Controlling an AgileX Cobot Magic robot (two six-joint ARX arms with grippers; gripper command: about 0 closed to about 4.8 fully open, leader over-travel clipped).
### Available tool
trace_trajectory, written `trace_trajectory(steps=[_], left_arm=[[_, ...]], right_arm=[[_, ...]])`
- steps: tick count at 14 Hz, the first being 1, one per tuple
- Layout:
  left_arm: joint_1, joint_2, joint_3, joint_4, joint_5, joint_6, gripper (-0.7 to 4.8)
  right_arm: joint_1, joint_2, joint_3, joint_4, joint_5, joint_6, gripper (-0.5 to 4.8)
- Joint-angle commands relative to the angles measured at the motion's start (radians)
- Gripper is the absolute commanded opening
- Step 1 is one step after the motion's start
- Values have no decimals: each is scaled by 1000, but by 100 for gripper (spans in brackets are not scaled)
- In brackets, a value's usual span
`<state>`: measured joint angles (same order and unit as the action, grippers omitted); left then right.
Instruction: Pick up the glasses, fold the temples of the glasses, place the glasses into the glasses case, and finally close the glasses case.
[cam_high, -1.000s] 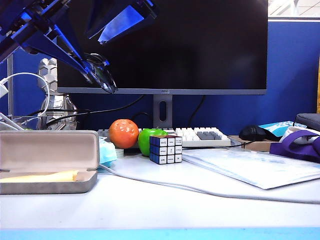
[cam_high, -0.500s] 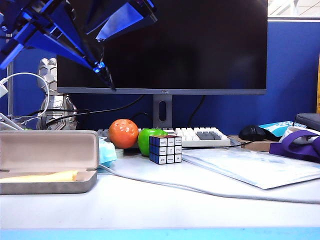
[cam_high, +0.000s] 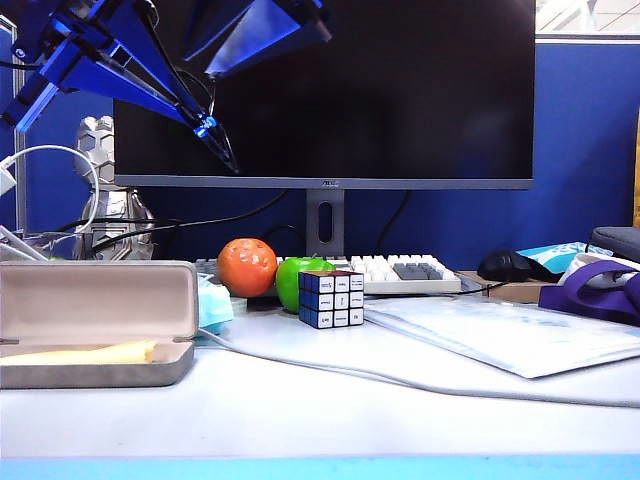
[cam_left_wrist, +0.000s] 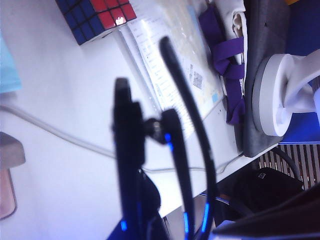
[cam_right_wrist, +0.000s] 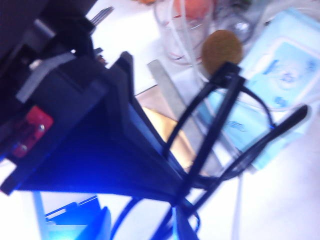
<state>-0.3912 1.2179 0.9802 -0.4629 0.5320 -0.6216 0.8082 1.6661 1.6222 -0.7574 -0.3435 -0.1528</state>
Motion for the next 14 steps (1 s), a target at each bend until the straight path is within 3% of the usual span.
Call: trace_trajectory(steps=[1,3,12,14], left_arm=[[0,-5,0,16,5,5,-5],[0,-5,0,16,7,5,-5],[-1,-5,0,68,58,5,-5],[-1,-5,0,68,60,5,-5]], right_arm=[[1,-7,4,-15,14,4,167],[0,-6,4,-16,84,3,167],[-13,22,4,11,31,4,165],[-14,23,4,13,31,4,142]])
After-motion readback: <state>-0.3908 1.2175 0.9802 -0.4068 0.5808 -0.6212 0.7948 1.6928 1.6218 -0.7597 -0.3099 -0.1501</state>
